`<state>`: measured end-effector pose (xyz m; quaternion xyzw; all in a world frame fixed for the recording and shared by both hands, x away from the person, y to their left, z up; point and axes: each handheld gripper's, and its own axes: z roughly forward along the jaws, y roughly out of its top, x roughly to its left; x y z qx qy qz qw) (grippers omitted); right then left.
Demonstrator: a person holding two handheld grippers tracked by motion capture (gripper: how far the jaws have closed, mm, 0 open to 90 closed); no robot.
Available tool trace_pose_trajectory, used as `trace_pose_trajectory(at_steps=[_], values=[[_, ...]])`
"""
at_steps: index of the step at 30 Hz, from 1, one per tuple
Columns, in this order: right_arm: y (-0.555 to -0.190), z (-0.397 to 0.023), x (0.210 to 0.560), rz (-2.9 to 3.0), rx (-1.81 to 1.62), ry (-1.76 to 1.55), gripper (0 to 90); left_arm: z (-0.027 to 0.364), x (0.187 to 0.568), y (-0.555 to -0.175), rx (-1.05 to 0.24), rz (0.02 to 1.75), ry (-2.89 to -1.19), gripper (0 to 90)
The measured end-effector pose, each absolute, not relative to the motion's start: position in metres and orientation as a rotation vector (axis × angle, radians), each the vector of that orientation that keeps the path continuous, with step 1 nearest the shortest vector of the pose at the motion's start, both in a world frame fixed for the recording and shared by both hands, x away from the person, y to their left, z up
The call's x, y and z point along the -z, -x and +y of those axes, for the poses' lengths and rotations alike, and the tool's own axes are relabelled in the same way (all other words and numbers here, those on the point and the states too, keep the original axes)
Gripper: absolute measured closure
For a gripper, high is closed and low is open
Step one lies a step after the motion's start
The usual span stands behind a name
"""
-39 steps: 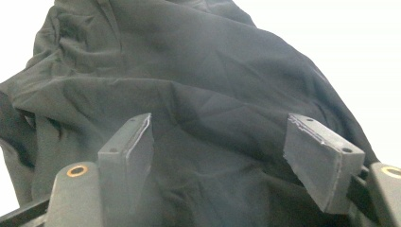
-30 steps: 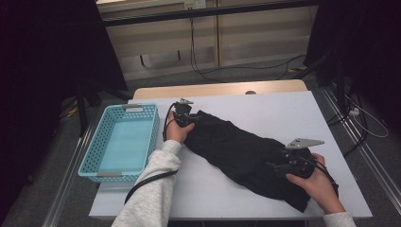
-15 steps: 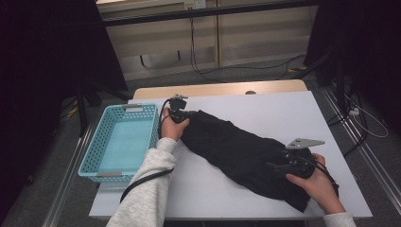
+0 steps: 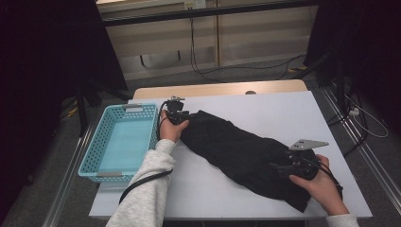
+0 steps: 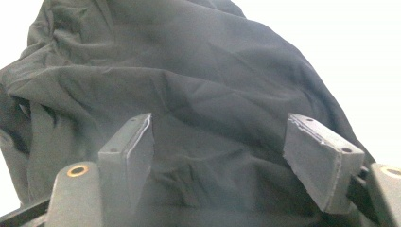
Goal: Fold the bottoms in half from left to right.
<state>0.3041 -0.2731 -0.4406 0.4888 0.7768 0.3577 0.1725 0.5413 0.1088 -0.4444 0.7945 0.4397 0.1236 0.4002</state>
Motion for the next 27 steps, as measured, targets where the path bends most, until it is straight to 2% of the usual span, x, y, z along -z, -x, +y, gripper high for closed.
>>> trace_pose_trajectory(at_steps=[3,7,12,23,25,26,27], values=[[-0.300,-0.274,0.439,2.202,-1.013,-1.381,29.1,0.108,0.443,-0.533,-0.306,1.112,-1.995,38.1],[-0.291,-0.273,0.435,2.195,-1.003,-1.377,33.6,0.105,0.443,-0.518,-0.310,1.059,-2.026,31.3],[-0.280,-0.268,0.437,2.206,-0.993,-1.378,38.3,0.104,0.451,-0.504,-0.298,1.046,-2.053,28.4],[-0.247,-0.254,0.430,2.193,-1.032,-1.303,39.1,0.098,0.456,-0.498,-0.286,1.047,-2.076,26.0],[-0.244,-0.250,0.433,2.212,-1.026,-1.295,42.6,0.098,0.455,-0.497,-0.292,1.050,-2.065,25.7],[-0.244,-0.249,0.434,2.222,-1.014,-1.297,48.5,0.098,0.454,-0.496,-0.293,1.044,-2.069,25.6],[-0.243,-0.250,0.435,2.228,-0.994,-1.295,61.8,0.098,0.453,-0.495,-0.288,1.044,-2.068,25.6]])
